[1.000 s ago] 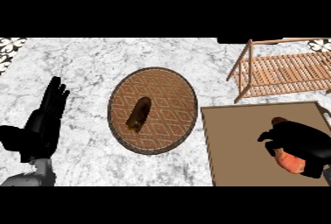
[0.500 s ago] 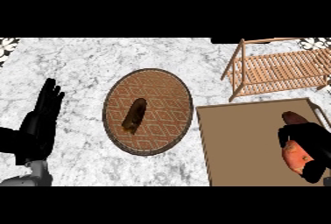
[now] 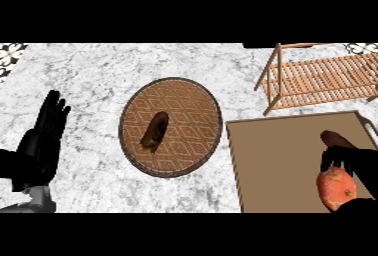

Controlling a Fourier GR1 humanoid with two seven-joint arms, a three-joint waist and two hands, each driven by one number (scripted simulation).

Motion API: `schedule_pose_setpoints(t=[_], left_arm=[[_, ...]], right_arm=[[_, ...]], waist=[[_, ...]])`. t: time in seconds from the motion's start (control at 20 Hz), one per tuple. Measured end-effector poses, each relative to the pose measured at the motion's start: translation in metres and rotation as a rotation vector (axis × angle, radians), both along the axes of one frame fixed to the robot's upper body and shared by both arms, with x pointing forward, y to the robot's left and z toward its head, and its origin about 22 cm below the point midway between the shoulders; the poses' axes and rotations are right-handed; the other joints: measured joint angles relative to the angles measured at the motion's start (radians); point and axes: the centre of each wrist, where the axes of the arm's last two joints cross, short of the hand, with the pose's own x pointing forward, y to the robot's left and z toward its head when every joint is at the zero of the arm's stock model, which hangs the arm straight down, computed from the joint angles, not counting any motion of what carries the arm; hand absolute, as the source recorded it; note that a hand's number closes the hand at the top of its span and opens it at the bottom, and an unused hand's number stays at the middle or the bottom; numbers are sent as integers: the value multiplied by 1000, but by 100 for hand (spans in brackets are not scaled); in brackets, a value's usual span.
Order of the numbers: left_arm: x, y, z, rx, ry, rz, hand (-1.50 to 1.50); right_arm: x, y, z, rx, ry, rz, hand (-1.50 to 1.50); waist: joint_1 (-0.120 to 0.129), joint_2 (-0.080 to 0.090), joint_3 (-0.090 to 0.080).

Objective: Pick the squash from the tray and place it in the tiered shelf

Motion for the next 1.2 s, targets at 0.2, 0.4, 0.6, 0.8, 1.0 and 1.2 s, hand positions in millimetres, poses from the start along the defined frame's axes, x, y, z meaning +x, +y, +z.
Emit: schedule_pose_setpoints(t=[0.2,0.4,0.6,0.8,1.0,1.2], left_arm=[[-1,0,1,-2,7,1,0],[1,3,3,-5,3,-5,0],[3,-4,-3,-2,-2,-14,0],[6,-7,-2,-4,-4,-20,0],[9,-8,3,-6,-3,-21,0],[10,-3,1,-10,-6,-33,0]], right_arm=[[-15,11,32,167,-123,-77,150],[-27,7,75,235,-245,-191,150],[-31,-3,120,228,-330,-284,150],[-23,-22,153,226,-364,-345,150],[-9,-33,165,247,-392,-393,150],[15,-47,167,265,-409,-426,150]], waist=[[-4,-1,2],[1,1,2],[10,4,3],[19,6,4],[25,8,4],[30,10,5]])
